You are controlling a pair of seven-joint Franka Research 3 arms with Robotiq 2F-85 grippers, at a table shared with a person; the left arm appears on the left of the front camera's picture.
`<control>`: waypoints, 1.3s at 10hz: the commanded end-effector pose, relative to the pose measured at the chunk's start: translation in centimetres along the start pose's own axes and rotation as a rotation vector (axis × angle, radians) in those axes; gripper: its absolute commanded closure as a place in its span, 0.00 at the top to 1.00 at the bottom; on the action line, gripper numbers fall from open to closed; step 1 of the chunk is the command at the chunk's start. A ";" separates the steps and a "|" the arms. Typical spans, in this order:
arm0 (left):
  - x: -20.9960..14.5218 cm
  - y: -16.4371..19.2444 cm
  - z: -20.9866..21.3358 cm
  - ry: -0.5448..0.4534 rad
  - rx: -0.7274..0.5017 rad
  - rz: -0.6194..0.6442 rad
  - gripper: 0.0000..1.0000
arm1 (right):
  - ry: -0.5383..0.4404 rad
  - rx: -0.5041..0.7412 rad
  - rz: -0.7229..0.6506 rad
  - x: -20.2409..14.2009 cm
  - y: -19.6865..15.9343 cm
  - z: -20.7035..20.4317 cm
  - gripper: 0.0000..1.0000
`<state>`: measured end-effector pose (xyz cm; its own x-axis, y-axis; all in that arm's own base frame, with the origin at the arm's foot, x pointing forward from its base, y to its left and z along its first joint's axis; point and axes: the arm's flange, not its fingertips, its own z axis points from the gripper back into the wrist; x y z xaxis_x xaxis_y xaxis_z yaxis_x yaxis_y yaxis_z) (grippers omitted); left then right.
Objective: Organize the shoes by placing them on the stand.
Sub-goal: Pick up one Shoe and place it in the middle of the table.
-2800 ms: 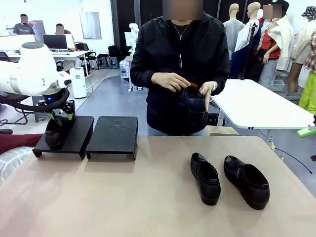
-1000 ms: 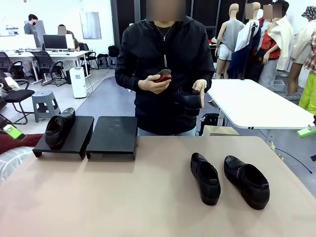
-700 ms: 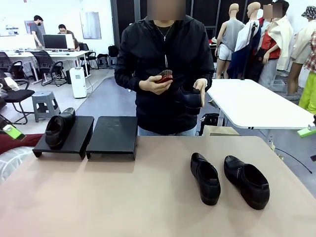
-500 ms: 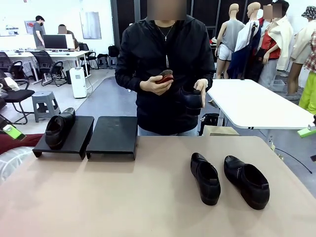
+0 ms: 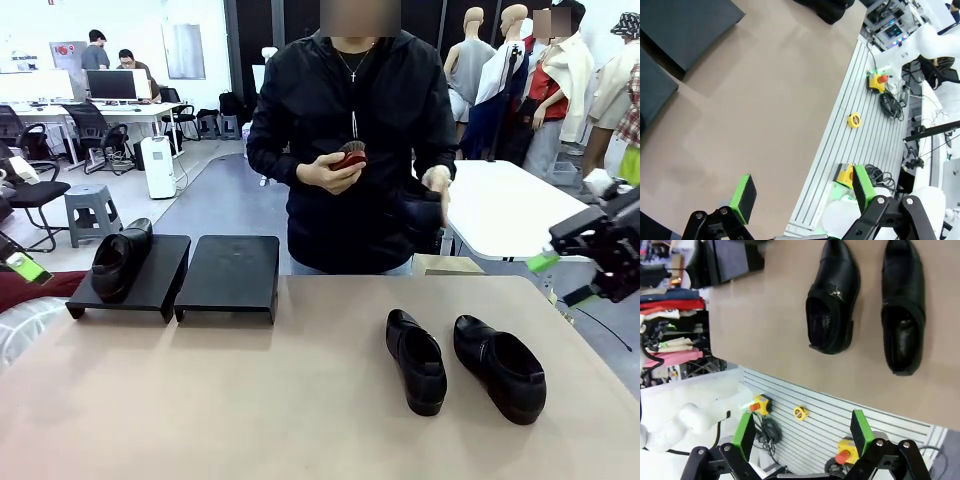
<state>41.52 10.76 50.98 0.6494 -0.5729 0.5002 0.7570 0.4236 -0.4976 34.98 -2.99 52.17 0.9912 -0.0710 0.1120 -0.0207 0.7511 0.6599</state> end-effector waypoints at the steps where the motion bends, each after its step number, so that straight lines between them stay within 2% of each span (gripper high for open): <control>1: 0.0 -0.1 0.3 0.014 -0.005 0.010 1.00 | -0.026 -0.010 -0.067 -1.1 -3.8 6.0 1.00; 3: 0.0 -0.1 0.3 0.014 -0.005 0.010 1.00 | -0.144 -0.014 -0.191 -6.5 -9.7 16.1 1.00; 5: 0.0 -0.1 0.3 0.014 -0.005 0.010 1.00 | -0.212 0.105 -0.259 -11.1 -15.7 22.9 1.00; 7: 0.0 -0.1 0.3 0.014 -0.005 0.010 1.00 | -0.250 0.177 -0.483 -13.4 -22.2 25.0 1.00; 8: 0.0 -0.1 0.3 0.014 -0.005 0.010 1.00 | -0.279 0.214 -0.531 -13.9 -24.1 24.6 1.00; 9: 0.0 -0.1 0.3 0.014 -0.005 0.010 1.00 | -0.262 0.117 -0.424 -16.2 -20.4 25.2 1.00; 13: 0.0 -0.1 0.3 0.014 -0.005 0.010 1.00 | -0.262 0.117 -0.424 -16.2 -20.4 25.2 1.00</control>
<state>41.55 10.82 50.95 0.6508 -0.5725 0.4987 0.7557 0.4250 -0.4982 16.58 -33.82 56.19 0.8468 -0.5318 -0.0119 0.3506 0.5412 0.7643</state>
